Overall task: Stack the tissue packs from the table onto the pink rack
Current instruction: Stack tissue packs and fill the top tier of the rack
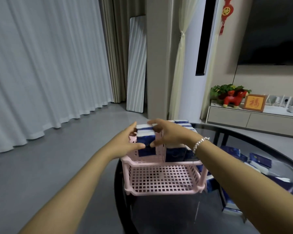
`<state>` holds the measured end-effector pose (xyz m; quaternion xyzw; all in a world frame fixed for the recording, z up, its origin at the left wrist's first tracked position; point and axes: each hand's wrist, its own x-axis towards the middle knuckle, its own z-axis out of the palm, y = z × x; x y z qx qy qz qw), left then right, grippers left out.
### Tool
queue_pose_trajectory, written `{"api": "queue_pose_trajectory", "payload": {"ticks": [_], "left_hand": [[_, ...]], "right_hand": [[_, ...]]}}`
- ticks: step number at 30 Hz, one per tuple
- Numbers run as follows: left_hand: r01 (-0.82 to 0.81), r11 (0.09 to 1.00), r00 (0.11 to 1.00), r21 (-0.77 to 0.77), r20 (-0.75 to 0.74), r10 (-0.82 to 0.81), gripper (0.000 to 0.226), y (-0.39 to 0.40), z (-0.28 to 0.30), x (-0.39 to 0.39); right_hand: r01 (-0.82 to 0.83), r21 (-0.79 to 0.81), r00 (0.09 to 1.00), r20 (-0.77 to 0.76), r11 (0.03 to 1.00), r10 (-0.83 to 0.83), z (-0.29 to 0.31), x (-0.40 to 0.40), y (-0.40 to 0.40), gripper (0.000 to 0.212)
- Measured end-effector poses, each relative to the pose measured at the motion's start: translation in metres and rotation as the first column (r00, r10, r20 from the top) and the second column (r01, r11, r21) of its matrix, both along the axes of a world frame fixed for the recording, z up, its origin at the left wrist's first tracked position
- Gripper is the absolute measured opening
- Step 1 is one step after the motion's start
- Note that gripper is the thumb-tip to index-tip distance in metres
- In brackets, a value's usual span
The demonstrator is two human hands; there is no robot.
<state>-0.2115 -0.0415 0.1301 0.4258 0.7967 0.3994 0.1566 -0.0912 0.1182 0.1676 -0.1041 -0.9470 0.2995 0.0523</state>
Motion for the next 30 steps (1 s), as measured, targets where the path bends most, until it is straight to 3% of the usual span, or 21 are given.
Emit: {"api": "queue_pose_trajectory", "payload": {"ticks": [3, 10, 16, 20, 24, 30], "left_hand": [[0.007, 0.991, 0.997, -0.137, -0.072, -0.017, 0.100, 0.006, -0.012, -0.010], [0.052, 0.967, 0.990, -0.251, -0.110, -0.082, 0.096, 0.006, -0.003, -0.019], [0.030, 0.989, 0.991, -0.148, -0.123, -0.048, 0.073, 0.016, 0.001, -0.021], [0.035, 0.998, 0.999, -0.060, -0.028, -0.036, 0.082, 0.033, 0.010, -0.026], [0.053, 0.996, 0.999, -0.071, 0.017, -0.051, 0.085, 0.054, 0.005, -0.027], [0.019, 0.997, 1.000, -0.073, -0.011, -0.020, 0.084, 0.069, -0.012, -0.032]], "right_hand": [[0.004, 0.197, 0.995, 0.092, 0.980, -0.022, -0.015, -0.012, 0.010, 0.078], [-0.038, 0.210, 0.993, 0.115, 0.977, 0.013, -0.015, -0.025, 0.018, 0.076], [-0.017, 0.236, 1.000, 0.029, 0.971, 0.011, -0.009, -0.031, 0.017, 0.059], [0.026, 0.273, 1.000, -0.006, 0.962, -0.025, 0.000, -0.034, 0.029, 0.063], [0.052, 0.345, 0.996, 0.045, 0.937, -0.072, 0.002, -0.040, 0.039, 0.066], [0.095, 0.288, 0.990, 0.077, 0.953, -0.122, -0.002, -0.042, 0.047, 0.067]]}}
